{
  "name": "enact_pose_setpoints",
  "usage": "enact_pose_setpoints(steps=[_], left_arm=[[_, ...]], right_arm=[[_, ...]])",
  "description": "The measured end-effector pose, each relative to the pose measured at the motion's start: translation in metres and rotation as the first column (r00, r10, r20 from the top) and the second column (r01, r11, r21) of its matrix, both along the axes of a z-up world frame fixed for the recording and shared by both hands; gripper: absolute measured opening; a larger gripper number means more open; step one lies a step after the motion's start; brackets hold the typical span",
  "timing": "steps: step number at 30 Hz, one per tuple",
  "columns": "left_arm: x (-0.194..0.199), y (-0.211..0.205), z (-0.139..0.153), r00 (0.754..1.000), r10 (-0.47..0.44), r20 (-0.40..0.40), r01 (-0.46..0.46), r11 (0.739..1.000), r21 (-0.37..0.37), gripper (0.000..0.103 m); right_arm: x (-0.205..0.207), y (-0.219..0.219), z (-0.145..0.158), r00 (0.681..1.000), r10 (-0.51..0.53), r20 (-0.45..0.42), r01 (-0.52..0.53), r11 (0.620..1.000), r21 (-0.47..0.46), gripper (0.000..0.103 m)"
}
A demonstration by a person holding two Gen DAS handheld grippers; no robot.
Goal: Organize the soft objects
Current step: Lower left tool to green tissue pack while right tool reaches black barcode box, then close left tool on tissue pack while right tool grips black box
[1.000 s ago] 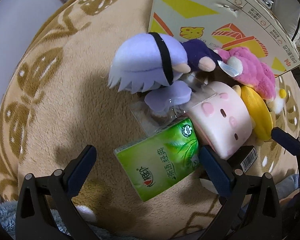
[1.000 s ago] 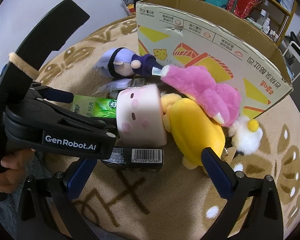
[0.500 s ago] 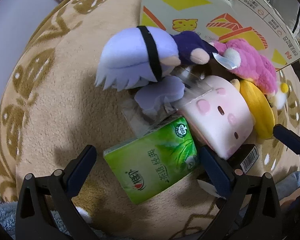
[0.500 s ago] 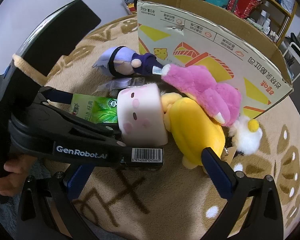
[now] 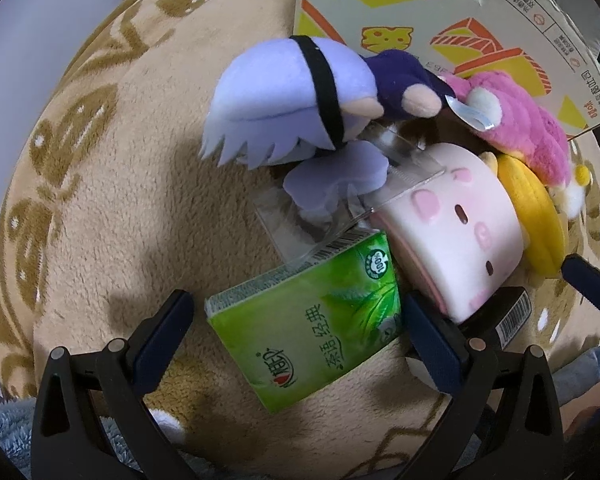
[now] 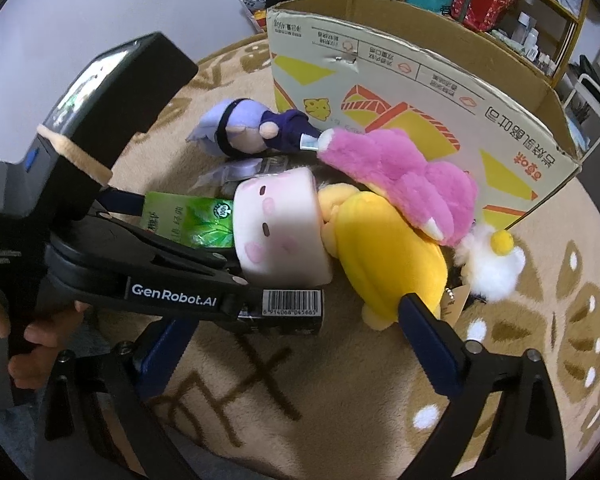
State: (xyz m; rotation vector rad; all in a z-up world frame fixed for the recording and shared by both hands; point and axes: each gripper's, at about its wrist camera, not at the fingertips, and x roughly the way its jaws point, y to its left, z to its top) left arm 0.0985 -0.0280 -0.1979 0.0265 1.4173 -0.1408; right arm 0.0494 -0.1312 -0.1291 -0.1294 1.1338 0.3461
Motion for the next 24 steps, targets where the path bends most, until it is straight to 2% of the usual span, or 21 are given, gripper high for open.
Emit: enact_pose_setpoints(steps=[5, 8, 12, 17, 18, 21, 24], left_arm=[[0.001, 0.01, 0.002, 1.0, 0.008, -0.006, -0.009, 0.999, -0.034, 0.099], [0.005, 0.014, 0.003, 1.0, 0.022, -0.019, -0.024, 0.997, -0.076, 0.099], [0.009, 0.017, 0.002, 0.999, 0.033, -0.023, -0.035, 0.997, -0.074, 0.099], [0.011, 0.016, 0.002, 0.999, 0.035, -0.023, -0.036, 0.998, -0.057, 0.099], [0.012, 0.016, 0.002, 0.999, 0.034, -0.022, -0.036, 0.998, -0.054, 0.099], [0.011, 0.012, 0.0, 1.0, 0.026, -0.012, -0.026, 0.999, -0.037, 0.083], [0.009, 0.014, 0.004, 1.0, 0.025, -0.002, -0.025, 0.999, -0.046, 0.081]], right_arm=[[0.0, -0.006, 0.003, 1.0, 0.007, -0.009, -0.007, 0.999, 0.044, 0.092], [0.0, -0.005, 0.001, 0.999, 0.017, -0.031, -0.015, 0.998, 0.053, 0.091], [0.0, 0.0, -0.005, 0.998, 0.041, -0.055, -0.038, 0.998, 0.056, 0.081], [0.003, 0.005, -0.015, 0.995, 0.051, -0.09, -0.048, 0.998, 0.032, 0.08], [0.003, 0.005, -0.018, 0.994, 0.047, -0.097, -0.045, 0.999, 0.027, 0.075], [0.006, 0.003, -0.024, 0.993, 0.038, -0.115, -0.034, 0.999, 0.035, 0.069], [0.008, 0.002, -0.025, 0.994, 0.018, -0.111, -0.015, 0.999, 0.031, 0.069]])
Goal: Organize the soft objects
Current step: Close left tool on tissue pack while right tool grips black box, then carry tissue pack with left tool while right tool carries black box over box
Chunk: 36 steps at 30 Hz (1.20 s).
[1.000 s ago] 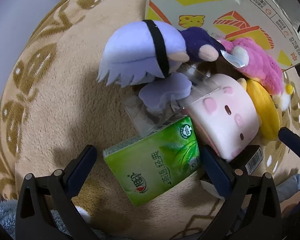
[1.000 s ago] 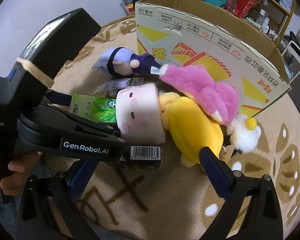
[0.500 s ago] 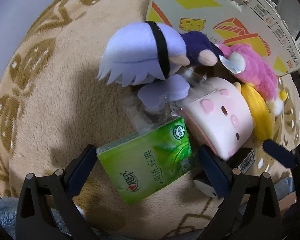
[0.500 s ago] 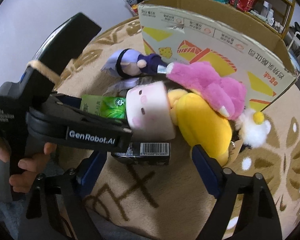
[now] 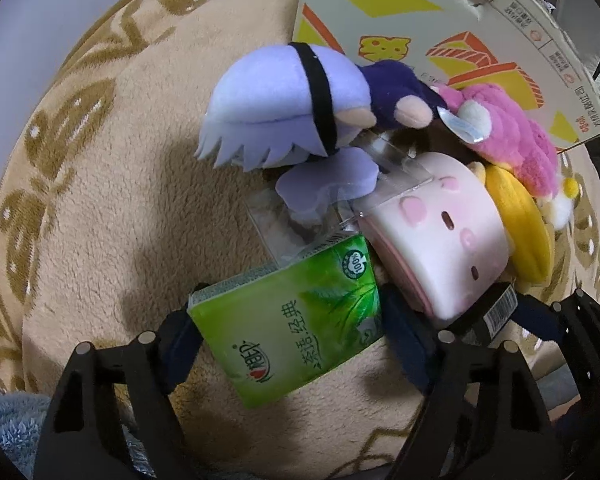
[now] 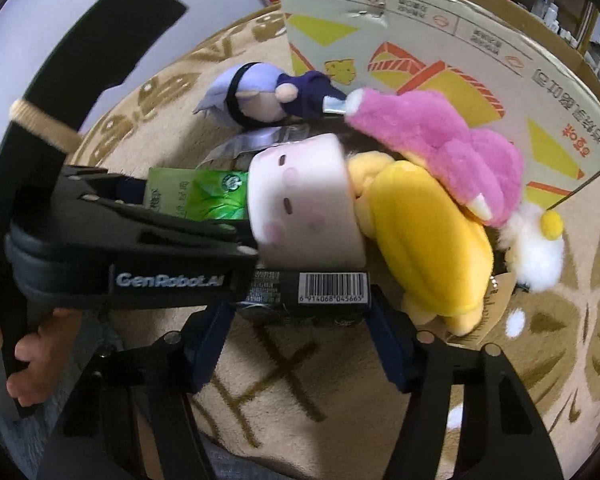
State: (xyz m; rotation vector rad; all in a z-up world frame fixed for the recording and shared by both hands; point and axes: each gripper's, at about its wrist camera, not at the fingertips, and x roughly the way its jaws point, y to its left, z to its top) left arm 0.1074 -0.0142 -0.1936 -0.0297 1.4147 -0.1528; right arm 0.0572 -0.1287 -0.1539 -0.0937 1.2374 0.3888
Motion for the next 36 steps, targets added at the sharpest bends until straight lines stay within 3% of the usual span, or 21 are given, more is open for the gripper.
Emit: enact_pose_setpoints(steps=[8, 20, 28, 33, 36], left_arm=[[-0.01, -0.001, 0.012, 1.0, -0.012, 0.028, 0.012, 1.0, 0.006, 0.08], [-0.041, -0.006, 0.065, 0.976, -0.03, 0.214, 0.028, 1.0, 0.015, 0.08], [-0.062, -0.009, 0.122, 0.885, -0.052, 0.463, 0.045, 0.999, 0.025, 0.08], [-0.071, -0.005, 0.149, 0.781, -0.034, 0.623, -0.019, 0.997, 0.078, 0.08], [-0.073, -0.003, 0.163, 0.749, -0.032, 0.662, -0.025, 0.997, 0.076, 0.08]], right_arm=[[-0.004, -0.006, 0.015, 0.999, -0.025, 0.026, 0.024, 1.0, 0.006, 0.069], [-0.028, -0.037, 0.062, 0.971, -0.153, 0.181, 0.143, 0.987, 0.066, 0.069], [-0.046, -0.06, 0.098, 0.893, -0.281, 0.351, 0.258, 0.96, 0.112, 0.069], [-0.052, -0.066, 0.115, 0.837, -0.329, 0.437, 0.297, 0.944, 0.141, 0.068], [-0.051, -0.066, 0.124, 0.808, -0.328, 0.489, 0.297, 0.944, 0.143, 0.068]])
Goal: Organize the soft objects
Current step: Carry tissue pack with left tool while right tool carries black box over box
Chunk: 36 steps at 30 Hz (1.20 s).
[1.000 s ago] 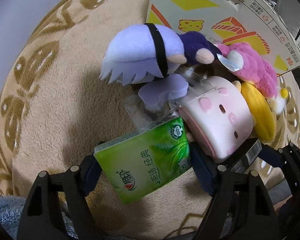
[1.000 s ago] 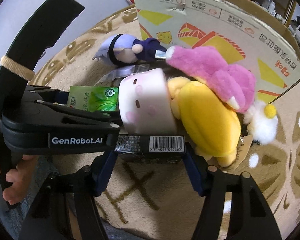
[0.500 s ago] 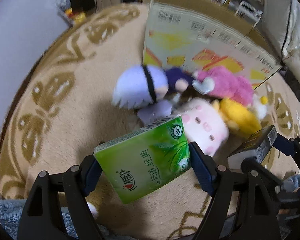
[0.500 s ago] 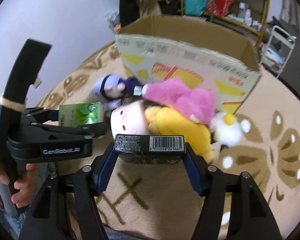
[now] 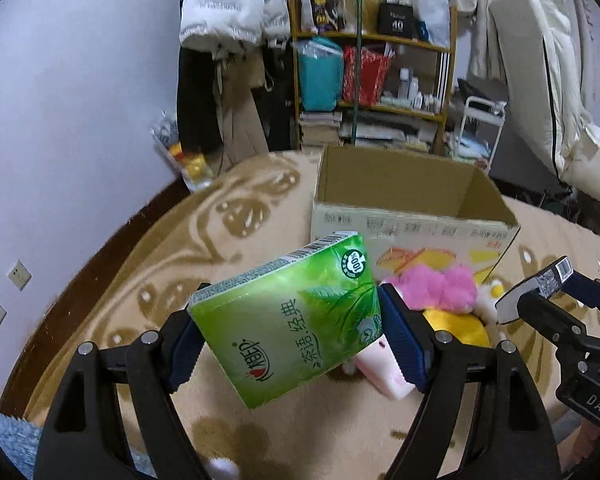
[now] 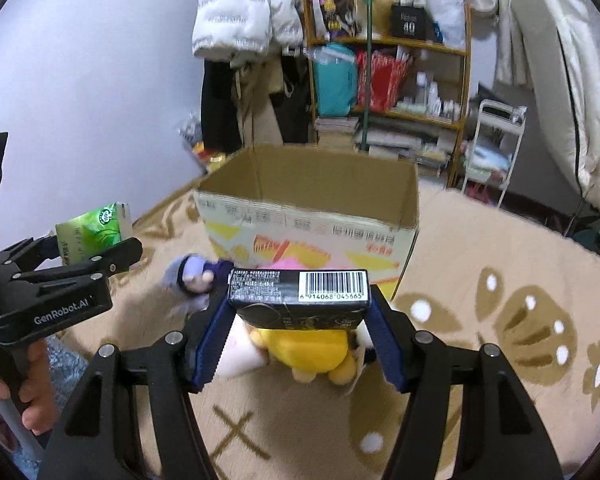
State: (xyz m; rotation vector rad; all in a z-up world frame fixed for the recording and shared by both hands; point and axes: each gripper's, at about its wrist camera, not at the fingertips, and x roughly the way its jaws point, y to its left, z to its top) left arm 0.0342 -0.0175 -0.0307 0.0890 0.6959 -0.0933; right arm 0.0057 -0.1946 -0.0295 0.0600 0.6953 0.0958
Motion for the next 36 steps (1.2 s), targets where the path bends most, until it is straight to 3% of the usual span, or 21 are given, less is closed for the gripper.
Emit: enact_pose_setpoints(steps=[9, 16, 24, 29, 36], left_arm=[[0.002, -0.004, 0.028, 0.996, -0.008, 0.094, 0.007, 1.0, 0.011, 0.08], [0.017, -0.002, 0.053, 0.992, -0.01, 0.123, 0.015, 0.999, -0.038, 0.08], [0.051, -0.024, 0.078, 0.975, -0.06, 0.215, 0.06, 0.998, 0.007, 0.08], [0.08, -0.044, 0.074, 0.969, -0.102, 0.226, 0.1, 0.995, 0.021, 0.08], [0.111, -0.063, 0.046, 0.973, -0.12, 0.198, 0.115, 0.993, 0.037, 0.08]], right_arm=[[-0.001, 0.007, 0.022, 0.984, -0.021, 0.176, 0.034, 0.997, -0.073, 0.068], [0.018, -0.003, 0.031, 0.974, -0.045, 0.222, 0.06, 0.996, -0.063, 0.068], [0.042, -0.027, 0.045, 0.955, -0.099, 0.278, 0.108, 0.994, -0.016, 0.068], [0.063, -0.035, 0.045, 0.943, -0.117, 0.31, 0.127, 0.992, -0.01, 0.068], [0.092, -0.047, 0.031, 0.951, -0.123, 0.284, 0.126, 0.992, 0.01, 0.068]])
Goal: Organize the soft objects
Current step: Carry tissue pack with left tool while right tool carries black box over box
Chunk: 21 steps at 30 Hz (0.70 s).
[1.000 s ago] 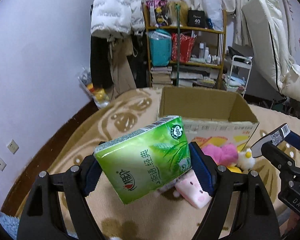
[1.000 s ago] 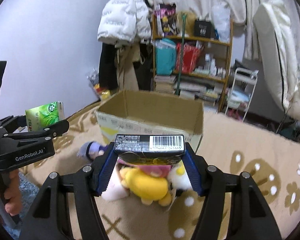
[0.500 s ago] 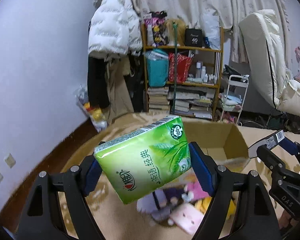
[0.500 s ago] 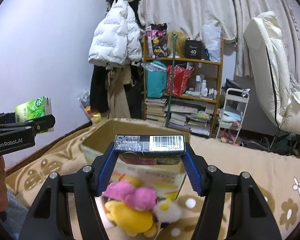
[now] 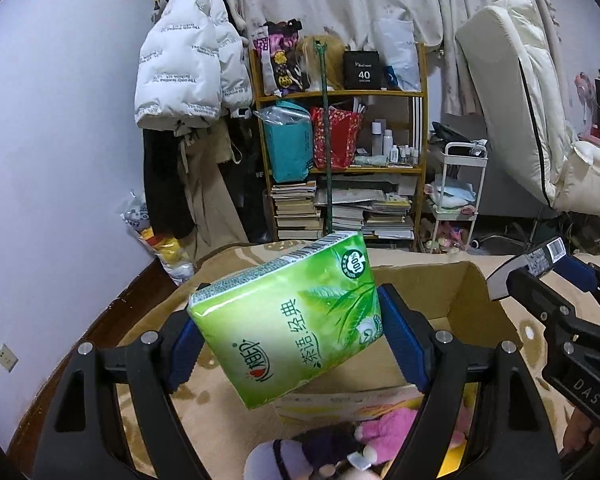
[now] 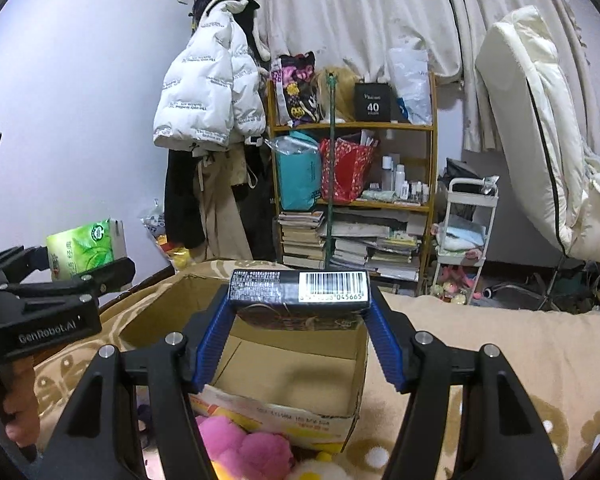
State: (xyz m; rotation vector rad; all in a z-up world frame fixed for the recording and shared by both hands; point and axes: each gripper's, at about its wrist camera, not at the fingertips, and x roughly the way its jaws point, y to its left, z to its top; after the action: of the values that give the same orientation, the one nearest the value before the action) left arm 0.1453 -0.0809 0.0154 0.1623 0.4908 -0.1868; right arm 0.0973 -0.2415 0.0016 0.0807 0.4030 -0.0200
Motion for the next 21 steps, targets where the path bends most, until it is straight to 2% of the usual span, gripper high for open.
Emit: enact_pose_setpoints(steps=[14, 21], left_arm=[[0.031, -0.005, -0.04, 0.999, 0.008, -0.054, -0.008, 1.0, 0.011, 0.08], [0.037, -0.012, -0.051, 0.997, 0.005, -0.078, -0.001, 0.999, 0.041, 0.08]], right_arm=[[0.03, -0.008, -0.029, 0.997, 0.004, -0.076, -0.004, 1.0, 0.004, 0.068], [0.032, -0.015, -0.037, 0.995, -0.004, -0.095, 0.009, 0.999, 0.051, 0.068]])
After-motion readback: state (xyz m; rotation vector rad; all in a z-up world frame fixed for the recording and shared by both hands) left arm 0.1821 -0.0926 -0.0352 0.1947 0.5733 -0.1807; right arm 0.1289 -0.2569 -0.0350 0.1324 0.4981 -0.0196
